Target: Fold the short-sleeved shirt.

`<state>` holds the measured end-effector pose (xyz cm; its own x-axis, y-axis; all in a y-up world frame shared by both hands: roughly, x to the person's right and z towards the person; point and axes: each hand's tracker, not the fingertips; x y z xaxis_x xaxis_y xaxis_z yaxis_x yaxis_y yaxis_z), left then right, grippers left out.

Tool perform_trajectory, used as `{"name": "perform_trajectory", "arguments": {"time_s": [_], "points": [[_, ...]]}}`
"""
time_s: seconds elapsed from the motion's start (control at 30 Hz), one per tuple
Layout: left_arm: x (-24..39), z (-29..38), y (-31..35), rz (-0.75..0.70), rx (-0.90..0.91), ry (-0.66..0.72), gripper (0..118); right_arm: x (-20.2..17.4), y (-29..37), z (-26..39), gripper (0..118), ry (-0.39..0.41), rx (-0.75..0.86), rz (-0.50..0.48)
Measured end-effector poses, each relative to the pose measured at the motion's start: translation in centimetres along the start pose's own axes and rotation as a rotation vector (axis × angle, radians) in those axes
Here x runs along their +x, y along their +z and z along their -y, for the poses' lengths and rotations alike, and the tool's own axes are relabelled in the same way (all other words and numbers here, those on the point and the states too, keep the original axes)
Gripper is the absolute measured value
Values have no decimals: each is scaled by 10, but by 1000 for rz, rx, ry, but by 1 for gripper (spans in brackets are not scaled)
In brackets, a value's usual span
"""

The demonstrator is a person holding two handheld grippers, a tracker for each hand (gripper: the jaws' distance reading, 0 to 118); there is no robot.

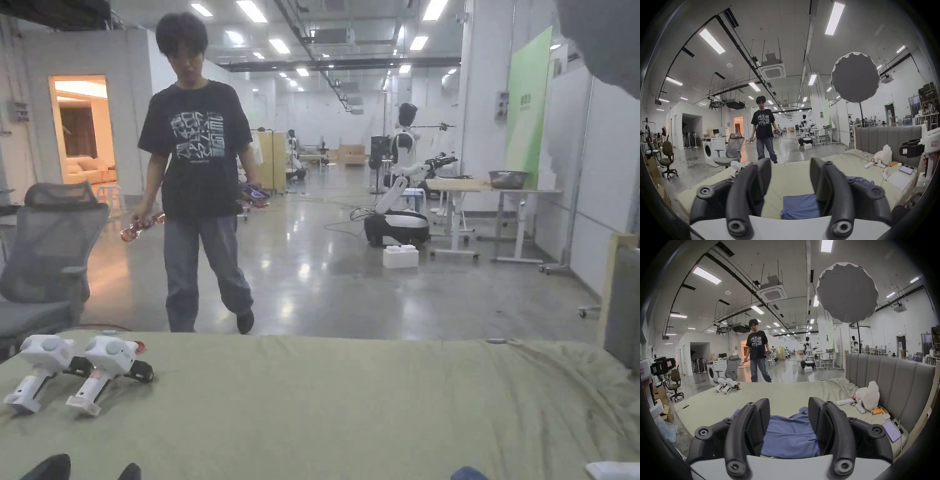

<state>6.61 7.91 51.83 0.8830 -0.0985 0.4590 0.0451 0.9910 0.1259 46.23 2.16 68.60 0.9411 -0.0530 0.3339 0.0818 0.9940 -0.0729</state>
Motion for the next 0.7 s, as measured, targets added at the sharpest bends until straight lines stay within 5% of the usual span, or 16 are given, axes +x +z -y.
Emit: {"name": "perform_trajectory", "arguments": {"time_s": [0.2, 0.33, 0.7], "points": [[6, 2, 24, 6, -11, 13, 2, -19, 18, -6, 2, 53, 21, -7], [2, 5, 31, 99, -40, 69, 0, -18, 18, -4, 0, 44, 6, -18], [0, 8, 25, 63, -73, 57, 0, -16, 9, 6, 0, 6, -33, -23]]}}
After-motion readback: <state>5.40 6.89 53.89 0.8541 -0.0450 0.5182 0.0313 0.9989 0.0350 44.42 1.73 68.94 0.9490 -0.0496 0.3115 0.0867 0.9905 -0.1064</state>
